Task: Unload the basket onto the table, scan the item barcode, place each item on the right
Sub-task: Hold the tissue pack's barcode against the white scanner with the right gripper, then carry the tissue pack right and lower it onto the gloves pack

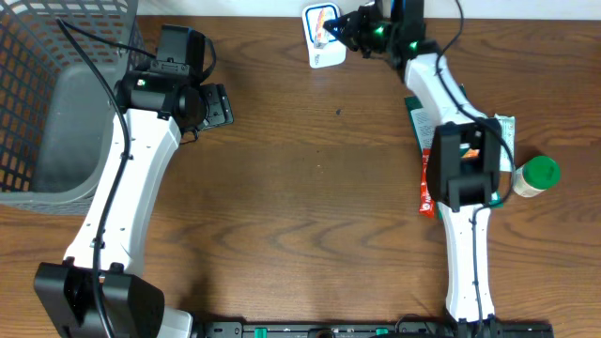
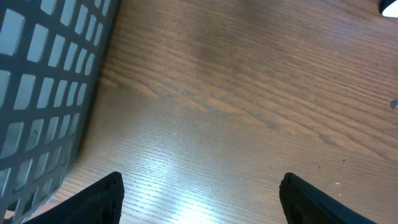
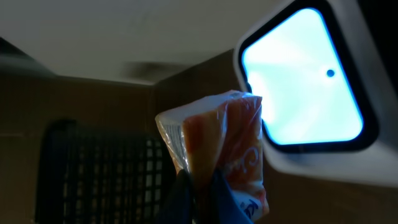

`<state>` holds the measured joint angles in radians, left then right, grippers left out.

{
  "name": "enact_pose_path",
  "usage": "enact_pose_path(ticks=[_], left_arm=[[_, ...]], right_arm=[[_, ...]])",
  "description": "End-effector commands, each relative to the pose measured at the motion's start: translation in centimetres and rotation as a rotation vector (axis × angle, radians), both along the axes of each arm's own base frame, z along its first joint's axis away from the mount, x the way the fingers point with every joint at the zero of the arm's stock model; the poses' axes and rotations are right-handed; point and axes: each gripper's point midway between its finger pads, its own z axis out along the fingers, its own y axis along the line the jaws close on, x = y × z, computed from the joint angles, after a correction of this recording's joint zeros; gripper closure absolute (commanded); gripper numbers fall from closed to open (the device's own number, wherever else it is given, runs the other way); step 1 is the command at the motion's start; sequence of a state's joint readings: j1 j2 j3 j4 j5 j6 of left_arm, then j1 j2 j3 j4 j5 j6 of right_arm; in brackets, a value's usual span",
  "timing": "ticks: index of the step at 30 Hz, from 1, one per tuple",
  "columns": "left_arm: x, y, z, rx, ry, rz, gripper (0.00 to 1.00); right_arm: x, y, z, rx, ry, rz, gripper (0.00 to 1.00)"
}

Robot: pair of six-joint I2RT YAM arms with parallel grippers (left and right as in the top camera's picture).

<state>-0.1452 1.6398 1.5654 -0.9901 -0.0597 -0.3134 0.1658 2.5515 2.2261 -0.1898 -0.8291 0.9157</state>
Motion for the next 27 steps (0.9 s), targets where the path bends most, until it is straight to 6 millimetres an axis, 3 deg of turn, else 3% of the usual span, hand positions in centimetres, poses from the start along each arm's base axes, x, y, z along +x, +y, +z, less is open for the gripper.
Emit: enact_pose_path(ticks=[1, 6, 10, 21, 27], left_arm=[[-0.3, 0.5, 0.9, 0.017, -0.024, 0.006, 0.2], [-0.3, 0.5, 0.9, 0.017, -0.024, 0.006, 0.19], [-0.3, 0.5, 0.9, 0.017, -0.024, 0.006, 0.2], [-0.3, 0.5, 0.9, 0.017, -0.024, 0.006, 0.2], [-0.3, 0.5, 0.9, 0.017, -0.024, 0.006, 0.2]], right_arm=[[-3.3, -0.2, 12.3, -0.037, -0.23, 0.071, 0.99], [-9.6, -2.0, 15.0, -0.197, -0.237, 0.182, 0.99], [-14.3, -4.7, 14.8, -0.349, -0.207, 0.257, 0.99], [-21.3, -19.1, 5.3, -1.118, 0.265, 0.2, 0.99], [-23.5, -24.1, -0.4, -1.378, 0.47, 0.176, 0.99]])
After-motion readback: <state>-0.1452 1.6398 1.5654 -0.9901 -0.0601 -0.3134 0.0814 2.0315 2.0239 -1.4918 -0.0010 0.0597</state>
